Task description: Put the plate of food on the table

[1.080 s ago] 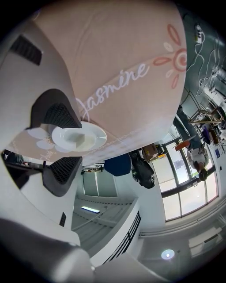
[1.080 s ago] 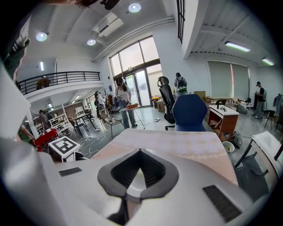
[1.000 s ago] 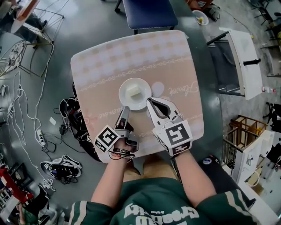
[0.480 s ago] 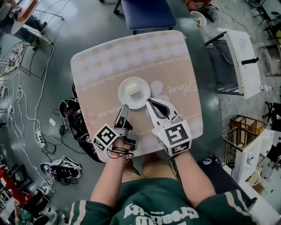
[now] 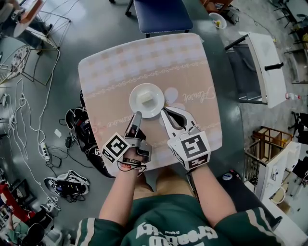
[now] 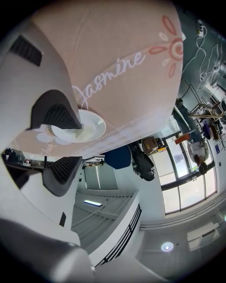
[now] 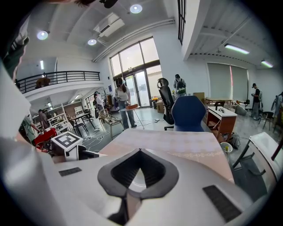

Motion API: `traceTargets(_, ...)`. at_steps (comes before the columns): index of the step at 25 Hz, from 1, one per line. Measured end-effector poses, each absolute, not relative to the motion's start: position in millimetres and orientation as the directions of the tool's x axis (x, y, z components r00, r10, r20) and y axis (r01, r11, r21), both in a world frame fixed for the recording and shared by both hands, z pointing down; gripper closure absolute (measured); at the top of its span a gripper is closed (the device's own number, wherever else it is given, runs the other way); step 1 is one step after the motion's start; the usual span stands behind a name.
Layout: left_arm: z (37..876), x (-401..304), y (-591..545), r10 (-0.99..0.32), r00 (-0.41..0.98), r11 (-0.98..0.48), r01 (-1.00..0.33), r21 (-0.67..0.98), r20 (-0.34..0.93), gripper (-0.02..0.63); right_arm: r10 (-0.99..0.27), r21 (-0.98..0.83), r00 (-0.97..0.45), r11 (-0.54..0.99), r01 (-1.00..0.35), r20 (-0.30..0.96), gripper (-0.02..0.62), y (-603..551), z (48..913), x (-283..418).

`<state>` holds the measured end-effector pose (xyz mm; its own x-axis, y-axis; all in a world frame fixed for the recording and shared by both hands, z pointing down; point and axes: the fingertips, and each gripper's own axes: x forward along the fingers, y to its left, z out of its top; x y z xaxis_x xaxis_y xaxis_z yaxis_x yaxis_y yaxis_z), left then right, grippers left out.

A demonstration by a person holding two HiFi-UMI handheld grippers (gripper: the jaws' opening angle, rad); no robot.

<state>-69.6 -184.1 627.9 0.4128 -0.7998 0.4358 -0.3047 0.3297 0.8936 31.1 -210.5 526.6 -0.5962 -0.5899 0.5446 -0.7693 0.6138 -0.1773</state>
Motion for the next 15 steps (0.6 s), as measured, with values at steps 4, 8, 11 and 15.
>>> traceTargets(4, 616.2, -63.9, -185.1, -0.811, 0.423, 0.292, -0.305, 0.907, 0.403, 0.417, -0.595, -0.172, -0.597, 0.616, -0.768, 0.538, 0.581, -210.5, 521.2, 32.7)
traceTargets(8, 602.3, -59.2, -185.5, -0.818, 0.434, 0.255, -0.314, 0.915, 0.377, 0.466, -0.602, -0.166, -0.599, 0.619, -0.767, 0.528, 0.581, -210.4, 511.9, 33.3)
traceTargets(11, 591.3, -58.8, -185.5, -0.824, 0.439, 0.226, -0.329, 0.917, 0.36, 0.514, -0.605, -0.161, -0.602, 0.623, -0.766, 0.521, 0.581, -209.1, 506.0, 31.7)
traceTargets(15, 573.1, -60.7, -181.8, -0.832, 0.441, 0.189, -0.345, 0.919, 0.337, 0.581, -0.612, -0.155, -0.607, 0.628, -0.763, 0.507, 0.581, -205.7, 494.5, 27.7)
